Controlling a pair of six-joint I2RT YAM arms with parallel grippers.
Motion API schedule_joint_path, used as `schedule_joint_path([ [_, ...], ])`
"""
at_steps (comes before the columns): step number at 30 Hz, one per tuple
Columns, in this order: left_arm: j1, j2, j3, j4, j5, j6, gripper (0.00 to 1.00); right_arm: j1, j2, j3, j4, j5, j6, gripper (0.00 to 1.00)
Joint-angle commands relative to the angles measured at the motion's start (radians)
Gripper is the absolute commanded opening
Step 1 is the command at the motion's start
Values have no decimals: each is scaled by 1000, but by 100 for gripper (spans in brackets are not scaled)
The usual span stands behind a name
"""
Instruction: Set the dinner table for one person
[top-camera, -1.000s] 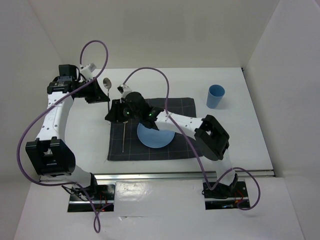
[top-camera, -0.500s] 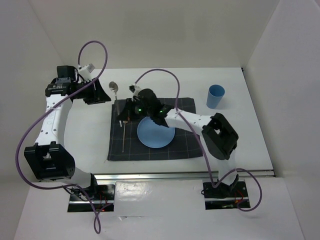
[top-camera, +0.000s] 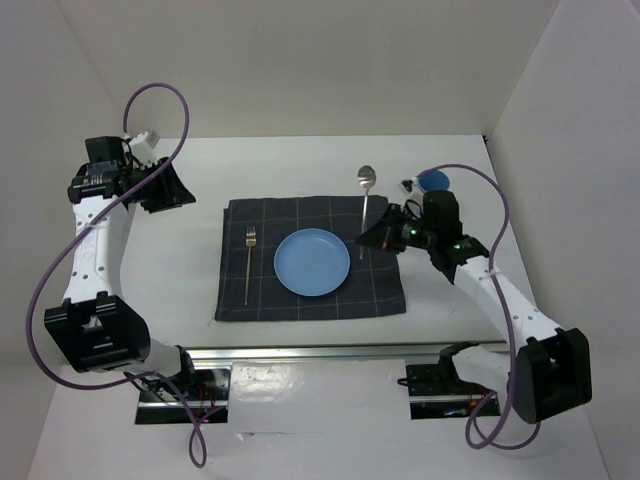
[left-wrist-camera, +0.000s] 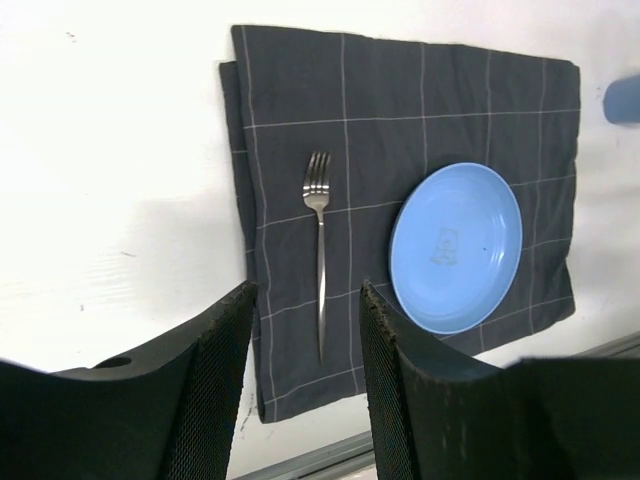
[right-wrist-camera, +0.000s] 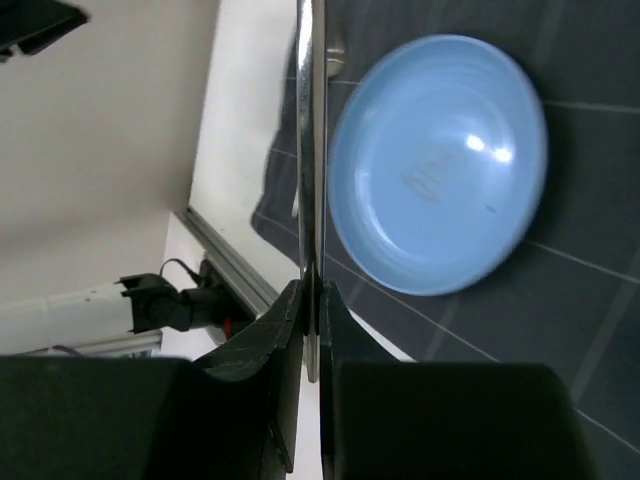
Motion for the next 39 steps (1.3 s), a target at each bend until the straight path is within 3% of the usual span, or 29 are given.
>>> schedule_joint_path([
  [1,4,-37,1,14,-31,40,54,-130,-3,-82,-106,-172,-106,0],
  [5,4,-37,-9,14,-20,49,54,-259,135,-113,-69,-304,-175,0],
  [15,4,-46,1,14,-23,49,54,-269,365,-144,72,-430,-206,0],
  [31,4,-19,22,-4,-25,59,54,-269,539,-125,138,-388,-128,0],
  [35,4,-19,22,-4,-25,59,54,-269,576,-125,123,-363,-139,19],
  [39,4,-19,22,-4,-25,59,54,-269,576,-114,111,-329,-148,25],
])
